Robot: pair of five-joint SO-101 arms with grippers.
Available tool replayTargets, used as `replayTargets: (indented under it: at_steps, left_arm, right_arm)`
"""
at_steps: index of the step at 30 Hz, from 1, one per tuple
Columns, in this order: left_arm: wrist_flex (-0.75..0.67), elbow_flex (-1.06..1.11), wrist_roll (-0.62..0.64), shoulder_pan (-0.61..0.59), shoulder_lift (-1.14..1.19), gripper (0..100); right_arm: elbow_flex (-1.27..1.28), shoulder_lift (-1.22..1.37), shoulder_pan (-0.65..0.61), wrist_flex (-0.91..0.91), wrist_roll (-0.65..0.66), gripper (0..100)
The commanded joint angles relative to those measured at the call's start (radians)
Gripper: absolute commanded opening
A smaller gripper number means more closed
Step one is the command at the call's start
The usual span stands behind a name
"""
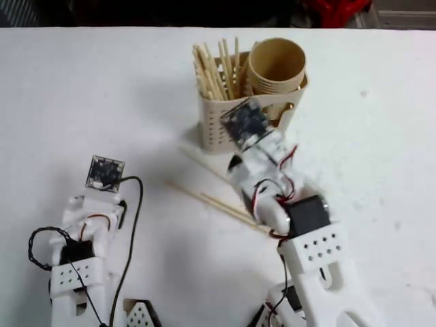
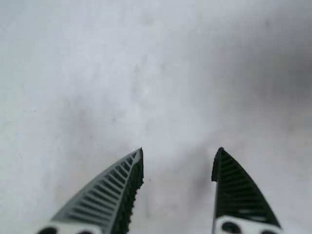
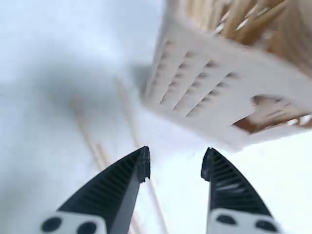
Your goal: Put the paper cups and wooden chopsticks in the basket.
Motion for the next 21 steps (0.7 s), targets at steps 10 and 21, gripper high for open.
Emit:
replayTargets:
  at_steps: [10,21]
  left_arm:
    - [-0.021,-0.005,0.005,-0.007,-0.012,23]
    - [-0.021,-0.005,0.005,-0.007,-0.012,23]
  right_arm:
    - [0.351,-0.021,-0.142,-0.219,0.098,18.3]
    - [0.470,-0.030,-0.142,-0.374,0.098,18.3]
